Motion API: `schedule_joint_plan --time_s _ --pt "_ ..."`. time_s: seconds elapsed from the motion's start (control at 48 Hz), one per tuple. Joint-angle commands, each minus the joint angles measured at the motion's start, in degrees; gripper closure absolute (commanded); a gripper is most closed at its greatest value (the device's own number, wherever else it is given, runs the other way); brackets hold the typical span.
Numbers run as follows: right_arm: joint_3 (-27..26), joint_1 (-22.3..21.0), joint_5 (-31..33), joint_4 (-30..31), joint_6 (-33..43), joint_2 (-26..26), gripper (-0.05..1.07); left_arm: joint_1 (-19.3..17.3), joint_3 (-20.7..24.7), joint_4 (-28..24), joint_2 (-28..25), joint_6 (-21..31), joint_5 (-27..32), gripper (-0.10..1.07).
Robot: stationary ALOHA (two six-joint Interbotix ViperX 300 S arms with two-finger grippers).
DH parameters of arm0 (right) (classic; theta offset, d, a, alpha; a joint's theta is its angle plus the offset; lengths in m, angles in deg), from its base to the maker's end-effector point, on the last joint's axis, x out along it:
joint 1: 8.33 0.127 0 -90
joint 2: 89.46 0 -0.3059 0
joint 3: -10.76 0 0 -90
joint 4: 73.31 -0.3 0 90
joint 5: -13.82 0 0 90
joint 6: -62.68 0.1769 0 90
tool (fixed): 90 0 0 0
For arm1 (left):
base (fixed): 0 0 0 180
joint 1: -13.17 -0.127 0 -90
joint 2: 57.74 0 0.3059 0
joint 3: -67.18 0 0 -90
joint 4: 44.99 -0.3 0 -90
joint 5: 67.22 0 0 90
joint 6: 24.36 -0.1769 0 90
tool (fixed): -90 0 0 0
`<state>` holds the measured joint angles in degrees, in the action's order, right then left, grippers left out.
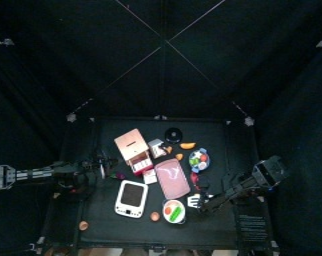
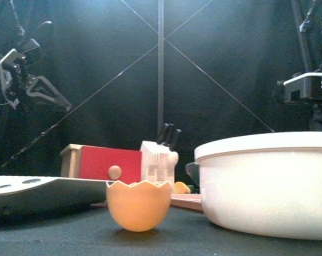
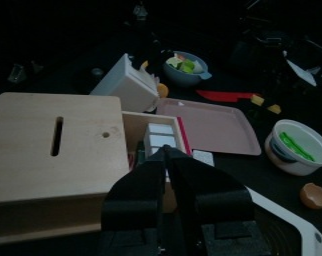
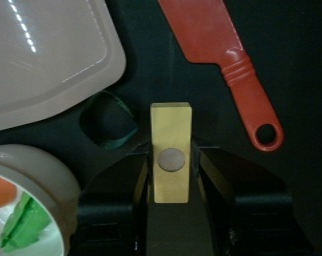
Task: Place egg block into drawer
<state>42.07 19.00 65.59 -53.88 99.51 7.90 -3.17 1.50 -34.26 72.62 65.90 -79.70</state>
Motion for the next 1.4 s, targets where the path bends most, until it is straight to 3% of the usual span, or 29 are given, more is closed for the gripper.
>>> schedule_joint_plan --time_s 0.0,0.104,0.229,0.375,0.521,0.688,0.938,1.146,1.375 --pt "-1.32 -0.26 0.26 2.11 -0.09 -2.81 0.40 -0.09 0.88 0.09 -0.18 0.00 -0.53 0.47" --pt "-1.76 -0.44 0.26 6.86 -0.09 -4.48 0.40 0.09 0.62 0.18 -0.18 0.00 -0.26 0.47" --pt "-3.16 -2.20 -0.18 16.70 -0.09 -6.15 0.40 0.26 0.53 0.09 -0.18 0.00 -0.18 0.47" --pt "-5.89 -7.91 -3.43 27.77 0.00 -6.24 0.40 0.09 0.53 0.09 -0.18 -0.09 -0.18 0.47" --pt "-9.49 -15.03 -12.04 34.37 0.00 -3.78 0.40 0.00 0.53 0.09 -0.18 -0.09 -0.18 0.47" --pt "-15.29 -22.24 -24.70 40.25 -0.09 2.55 0.40 0.00 0.62 0.09 -0.18 -0.09 -0.18 0.47" --pt "-24.70 -28.74 -34.45 45.53 -0.09 10.55 0.40 0.00 0.53 0.09 -0.18 -0.09 -0.18 0.47" --pt "-30.94 -31.29 -34.45 46.14 -0.09 14.68 0.40 0.00 0.62 0.09 -0.18 0.00 -0.18 0.47" --pt "-34.37 -32.87 -31.64 46.41 -0.09 18.81 0.39 0.09 0.62 0.00 -0.18 -0.09 -0.18 0.47"
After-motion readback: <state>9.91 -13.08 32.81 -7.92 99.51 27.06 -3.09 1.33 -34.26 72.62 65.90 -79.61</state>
